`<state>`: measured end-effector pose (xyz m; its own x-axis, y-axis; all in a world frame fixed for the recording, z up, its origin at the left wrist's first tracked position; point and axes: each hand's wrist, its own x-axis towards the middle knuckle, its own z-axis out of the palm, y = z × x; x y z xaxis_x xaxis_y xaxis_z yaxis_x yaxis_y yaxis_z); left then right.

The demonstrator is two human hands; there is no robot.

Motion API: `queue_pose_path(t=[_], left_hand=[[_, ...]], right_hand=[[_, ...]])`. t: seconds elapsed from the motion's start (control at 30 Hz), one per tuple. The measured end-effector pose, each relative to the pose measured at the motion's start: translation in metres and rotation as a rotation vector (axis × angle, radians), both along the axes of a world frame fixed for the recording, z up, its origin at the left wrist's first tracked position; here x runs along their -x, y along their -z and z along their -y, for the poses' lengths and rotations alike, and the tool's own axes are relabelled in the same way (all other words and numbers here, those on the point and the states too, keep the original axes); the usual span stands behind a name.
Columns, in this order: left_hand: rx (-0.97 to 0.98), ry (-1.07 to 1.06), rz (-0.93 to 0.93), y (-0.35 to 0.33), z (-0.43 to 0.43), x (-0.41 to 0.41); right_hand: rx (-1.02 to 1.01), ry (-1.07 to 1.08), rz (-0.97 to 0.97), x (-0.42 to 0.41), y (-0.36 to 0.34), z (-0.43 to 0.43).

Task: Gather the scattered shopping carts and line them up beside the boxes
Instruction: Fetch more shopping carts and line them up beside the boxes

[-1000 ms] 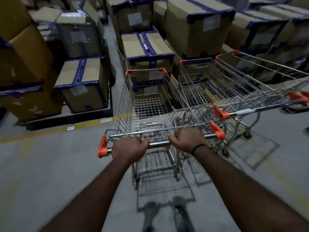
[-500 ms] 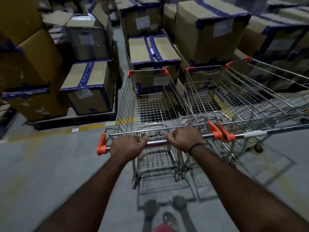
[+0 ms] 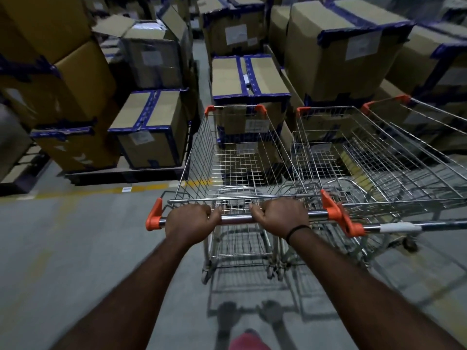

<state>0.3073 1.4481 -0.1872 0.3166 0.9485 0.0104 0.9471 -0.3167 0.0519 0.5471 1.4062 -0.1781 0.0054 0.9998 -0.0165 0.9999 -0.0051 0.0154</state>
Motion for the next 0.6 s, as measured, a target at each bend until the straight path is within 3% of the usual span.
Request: queue_pose_path(t=[0.37,0.6], left_hand=[[-0.112,-0.121,0.0,0.005,0.009,-0.012],[-0.042,-0.215,0.021,0.0,0.012,-0.018]], right_hand=[[-0.074,-0.068,-0.036,-0.005,0.002,0.002],[-0.095,-0.091,-0.076,-0.008,0.001,0.001]])
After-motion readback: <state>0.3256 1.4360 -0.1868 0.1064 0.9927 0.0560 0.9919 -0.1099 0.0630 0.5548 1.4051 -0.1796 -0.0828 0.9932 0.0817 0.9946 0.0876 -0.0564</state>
